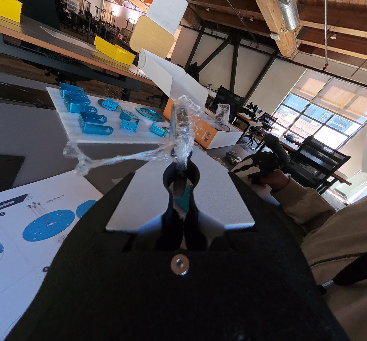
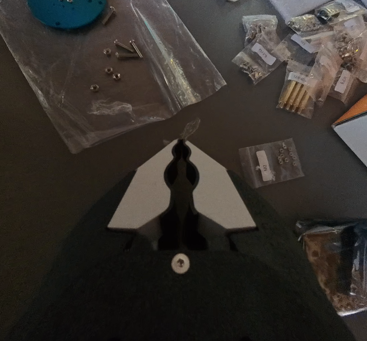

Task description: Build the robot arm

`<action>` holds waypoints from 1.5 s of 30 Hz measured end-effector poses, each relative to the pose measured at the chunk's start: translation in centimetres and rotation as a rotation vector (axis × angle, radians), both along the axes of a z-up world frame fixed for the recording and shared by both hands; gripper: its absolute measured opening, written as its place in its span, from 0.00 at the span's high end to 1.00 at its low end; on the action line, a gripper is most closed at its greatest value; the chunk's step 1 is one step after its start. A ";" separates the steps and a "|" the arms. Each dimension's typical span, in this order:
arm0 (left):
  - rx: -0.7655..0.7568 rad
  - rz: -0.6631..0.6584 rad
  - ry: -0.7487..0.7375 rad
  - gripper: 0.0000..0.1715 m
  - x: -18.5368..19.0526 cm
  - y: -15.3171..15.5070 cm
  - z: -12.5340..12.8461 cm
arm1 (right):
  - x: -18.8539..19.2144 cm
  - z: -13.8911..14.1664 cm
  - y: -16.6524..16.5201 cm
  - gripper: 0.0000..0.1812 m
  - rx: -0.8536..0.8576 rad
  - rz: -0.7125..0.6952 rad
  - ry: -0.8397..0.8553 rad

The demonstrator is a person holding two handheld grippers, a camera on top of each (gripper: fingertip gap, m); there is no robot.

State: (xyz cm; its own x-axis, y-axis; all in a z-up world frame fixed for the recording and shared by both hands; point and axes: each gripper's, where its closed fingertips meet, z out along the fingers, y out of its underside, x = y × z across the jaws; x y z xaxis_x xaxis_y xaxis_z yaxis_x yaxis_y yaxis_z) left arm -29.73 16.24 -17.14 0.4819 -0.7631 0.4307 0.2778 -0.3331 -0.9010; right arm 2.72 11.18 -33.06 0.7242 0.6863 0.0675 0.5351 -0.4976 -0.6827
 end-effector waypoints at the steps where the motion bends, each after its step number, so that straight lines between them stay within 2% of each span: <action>1: -0.004 0.005 -0.003 0.98 -0.2 0.1 0.0 | 0.2 -0.1 -0.1 1.00 0.003 -0.005 -0.019; 3: -0.012 0.012 -0.011 0.98 -0.7 0.2 -0.2 | 0.9 0.6 -1.0 1.00 -0.017 -0.005 -0.023; 5: -0.020 0.014 -0.018 0.98 -0.9 0.5 -0.4 | 3.6 2.5 -2.1 1.00 -0.012 -0.073 -0.009; 8: -0.031 0.012 -0.029 0.98 -1.0 1.1 -0.7 | 11.3 5.7 -5.3 1.00 0.012 -0.266 -0.084; 11: -0.045 0.001 -0.035 0.98 -0.6 1.7 -1.1 | 20.3 7.5 -11.1 1.00 -0.001 -0.490 -0.181; 13: -0.055 -0.009 -0.034 0.98 -0.3 2.0 -1.5 | 24.7 6.5 -15.3 1.00 -0.077 -0.603 -0.185; 15: -0.067 -0.014 -0.038 0.98 0.1 2.3 -1.8 | 27.3 4.5 -18.2 0.99 -0.135 -0.676 -0.150; 18: -0.089 -0.022 -0.052 0.98 0.5 2.7 -2.0 | 27.6 2.5 -19.1 0.90 -0.103 -0.701 0.000; 20: -0.097 -0.025 -0.057 0.98 0.7 2.7 -2.0 | 27.6 2.0 -18.8 0.80 -0.087 -0.733 -0.002; 23: -0.091 -0.025 -0.044 0.98 0.7 2.3 -1.8 | 24.1 4.4 -15.3 0.76 0.038 -0.646 -0.006; 26: -0.087 -0.011 -0.029 0.98 0.5 1.9 -1.7 | 14.7 6.1 -10.1 0.74 0.127 -0.405 0.090; 29: -0.090 0.002 -0.040 0.98 0.3 1.5 -1.6 | 3.8 5.2 -6.5 0.74 0.110 -0.154 0.208; 32: -0.092 0.013 -0.044 0.98 0.2 0.9 -1.6 | -2.9 3.2 -4.2 0.74 0.117 -0.014 0.211; 35: -0.091 0.024 -0.030 0.98 0.0 0.3 -1.6 | -5.5 2.3 -2.7 0.77 0.133 0.025 0.191; 38: -0.091 0.033 -0.019 0.98 -0.3 0.0 -1.7 | -5.8 0.8 -2.3 0.81 0.092 0.046 0.121; 40: -0.090 0.041 -0.022 0.98 -0.6 -0.1 -1.6 | -5.4 0.1 -2.5 0.94 0.058 0.051 0.094; 42: -0.089 0.045 -0.024 0.98 -0.7 -0.1 -1.6 | -5.6 0.7 -2.8 1.00 0.055 0.057 0.146; 45: -0.096 0.050 -0.024 0.98 -0.6 0.1 -1.8 | -4.5 2.4 -3.3 1.00 0.084 0.031 0.190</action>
